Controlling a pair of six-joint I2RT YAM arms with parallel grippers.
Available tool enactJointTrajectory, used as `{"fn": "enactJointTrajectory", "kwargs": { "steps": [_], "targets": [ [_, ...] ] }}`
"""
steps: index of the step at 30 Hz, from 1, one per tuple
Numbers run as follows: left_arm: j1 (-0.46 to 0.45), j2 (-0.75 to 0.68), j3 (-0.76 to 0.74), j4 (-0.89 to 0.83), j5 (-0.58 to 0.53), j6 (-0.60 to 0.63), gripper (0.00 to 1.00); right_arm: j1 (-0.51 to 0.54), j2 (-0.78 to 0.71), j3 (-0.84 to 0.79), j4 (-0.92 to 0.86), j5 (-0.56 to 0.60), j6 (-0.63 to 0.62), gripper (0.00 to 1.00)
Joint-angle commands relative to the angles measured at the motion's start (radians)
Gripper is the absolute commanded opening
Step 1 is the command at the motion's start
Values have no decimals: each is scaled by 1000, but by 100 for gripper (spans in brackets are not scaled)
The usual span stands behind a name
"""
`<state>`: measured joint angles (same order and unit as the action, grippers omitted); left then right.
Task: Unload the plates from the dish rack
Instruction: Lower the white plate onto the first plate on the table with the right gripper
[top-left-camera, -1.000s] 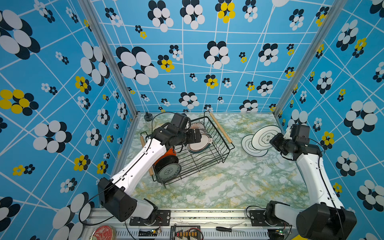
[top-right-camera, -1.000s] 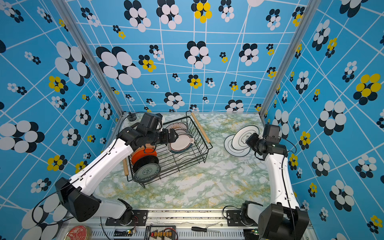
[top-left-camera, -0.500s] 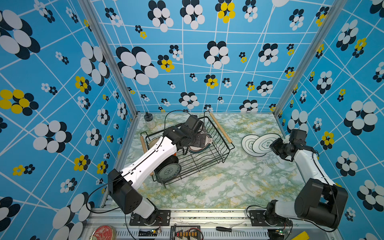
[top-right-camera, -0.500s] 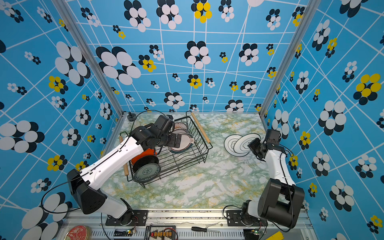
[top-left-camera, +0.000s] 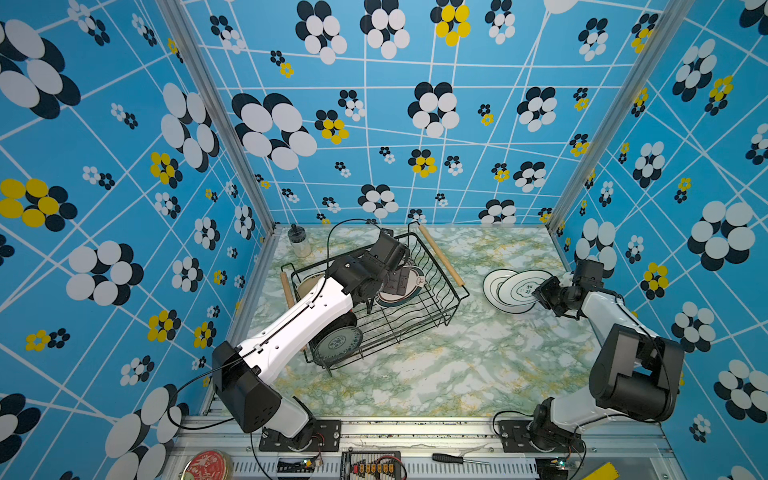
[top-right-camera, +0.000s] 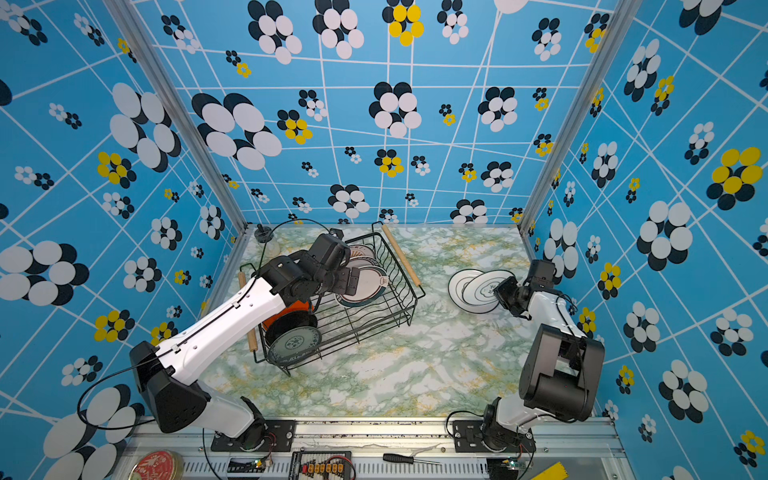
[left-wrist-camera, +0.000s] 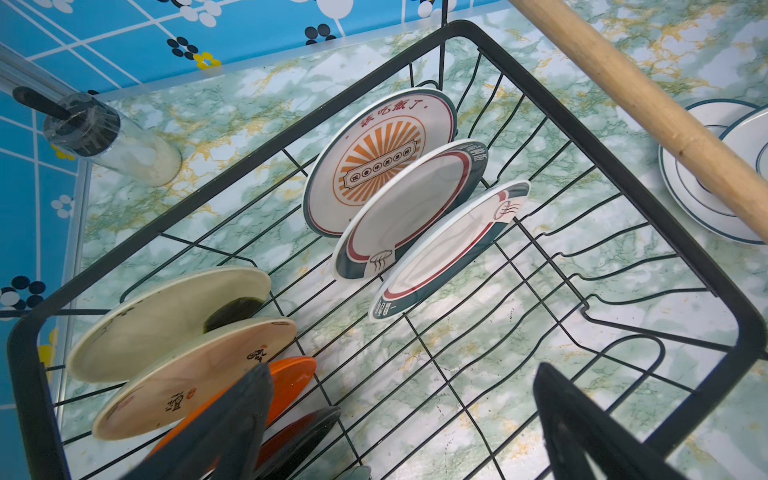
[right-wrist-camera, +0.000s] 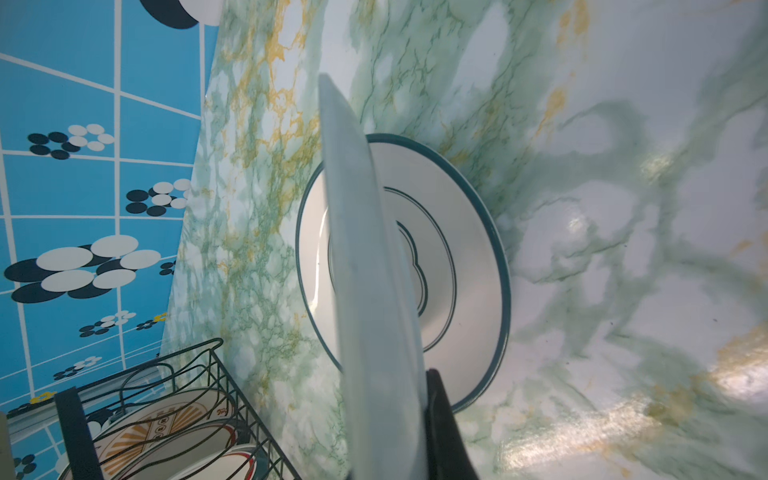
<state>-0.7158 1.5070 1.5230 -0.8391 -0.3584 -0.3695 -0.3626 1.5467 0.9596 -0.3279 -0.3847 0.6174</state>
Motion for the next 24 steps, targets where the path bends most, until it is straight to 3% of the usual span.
{"fn": "enactJointTrajectory", "kwargs": {
  "steps": [1,8,24],
  "targets": [
    [-3,-18,-14,-15,-27,7,99,-4,25,-1,49,-51,15,0],
    [-4,-31,-19,-9,-9,18,99,-4,58,-16,57,-66,7,3],
    [1,-44,7,-65,-24,7,99,-4,87,-38,-13,-43,-58,23]
  ]
}}
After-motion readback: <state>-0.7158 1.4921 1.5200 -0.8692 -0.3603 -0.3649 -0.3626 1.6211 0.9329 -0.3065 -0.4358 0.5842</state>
